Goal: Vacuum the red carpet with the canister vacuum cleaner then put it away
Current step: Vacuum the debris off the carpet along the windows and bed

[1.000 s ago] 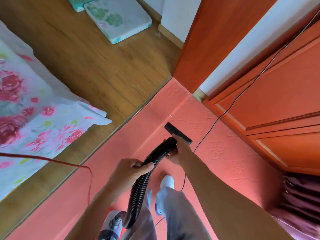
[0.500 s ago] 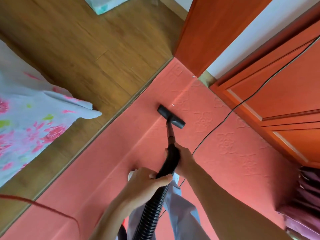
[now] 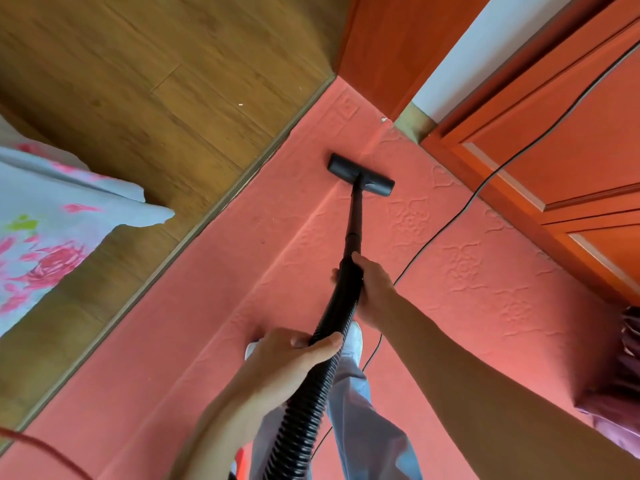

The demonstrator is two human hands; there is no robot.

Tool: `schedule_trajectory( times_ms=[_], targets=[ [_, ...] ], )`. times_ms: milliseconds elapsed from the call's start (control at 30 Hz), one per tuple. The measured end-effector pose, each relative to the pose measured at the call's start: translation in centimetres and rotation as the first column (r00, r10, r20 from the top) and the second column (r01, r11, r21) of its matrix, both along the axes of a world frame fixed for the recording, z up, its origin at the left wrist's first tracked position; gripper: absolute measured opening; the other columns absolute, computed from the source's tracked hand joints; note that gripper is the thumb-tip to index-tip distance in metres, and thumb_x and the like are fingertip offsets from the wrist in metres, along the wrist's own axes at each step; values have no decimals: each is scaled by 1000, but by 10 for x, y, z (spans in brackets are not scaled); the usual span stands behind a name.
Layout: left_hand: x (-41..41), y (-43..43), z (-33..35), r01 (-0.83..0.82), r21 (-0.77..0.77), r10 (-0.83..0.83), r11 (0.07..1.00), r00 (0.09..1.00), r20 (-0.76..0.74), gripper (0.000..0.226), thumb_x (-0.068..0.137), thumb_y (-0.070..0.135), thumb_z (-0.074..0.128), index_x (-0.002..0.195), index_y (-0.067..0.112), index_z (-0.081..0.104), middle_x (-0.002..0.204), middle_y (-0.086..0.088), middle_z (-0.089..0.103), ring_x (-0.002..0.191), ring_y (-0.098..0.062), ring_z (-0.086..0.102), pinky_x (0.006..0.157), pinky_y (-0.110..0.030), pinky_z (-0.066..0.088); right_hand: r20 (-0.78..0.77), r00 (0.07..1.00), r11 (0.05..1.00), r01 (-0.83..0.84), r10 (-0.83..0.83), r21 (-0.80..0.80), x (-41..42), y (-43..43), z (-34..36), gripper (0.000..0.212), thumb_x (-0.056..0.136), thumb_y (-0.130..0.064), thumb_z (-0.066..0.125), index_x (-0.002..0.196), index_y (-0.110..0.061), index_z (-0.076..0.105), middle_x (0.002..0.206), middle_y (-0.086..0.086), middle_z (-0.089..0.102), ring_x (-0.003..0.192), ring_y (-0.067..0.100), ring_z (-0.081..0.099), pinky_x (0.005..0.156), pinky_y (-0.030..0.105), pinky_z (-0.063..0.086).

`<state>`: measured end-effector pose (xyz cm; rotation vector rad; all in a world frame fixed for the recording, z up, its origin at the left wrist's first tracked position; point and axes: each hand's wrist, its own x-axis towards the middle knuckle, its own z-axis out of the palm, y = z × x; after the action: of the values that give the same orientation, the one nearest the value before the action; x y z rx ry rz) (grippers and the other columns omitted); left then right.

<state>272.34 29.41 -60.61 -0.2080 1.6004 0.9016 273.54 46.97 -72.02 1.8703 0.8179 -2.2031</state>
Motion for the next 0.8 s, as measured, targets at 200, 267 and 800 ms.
schedule_trajectory(
  times_ms=[200, 267, 800],
  targets=[
    [-12, -14, 11, 131, 226, -173, 965, 969, 176, 41, 71, 49, 85, 87, 12, 80, 83, -9, 73, 81, -30, 74, 67, -35, 56, -25, 999, 997, 46, -48, -60, 41, -3, 26, 18, 97, -16, 51, 101, 1, 54, 76, 15, 57, 61, 24, 59, 54, 31, 50],
    [-11, -16, 11, 132, 240, -180, 962, 966, 188, 45, 69, 52, 83, 90, 11, 80, 81, -7, 73, 81, -29, 73, 73, -44, 58, -41, 996, 992, 77, -82, -96, 49, -2, 29, 20, 98, -18, 51, 103, 1, 54, 79, 16, 56, 63, 23, 59, 60, 34, 48],
    [-4, 40, -10, -179, 197, 170, 964, 983, 65, 40, 65, 44, 82, 81, 8, 76, 72, -24, 69, 62, -34, 67, 64, -55, 62, -88, 993, 997, 80, -79, 7, 0, 57, 13, 25, 99, -24, 54, 113, -3, 53, 78, 14, 62, 63, 21, 61, 57, 30, 52]
  ],
)
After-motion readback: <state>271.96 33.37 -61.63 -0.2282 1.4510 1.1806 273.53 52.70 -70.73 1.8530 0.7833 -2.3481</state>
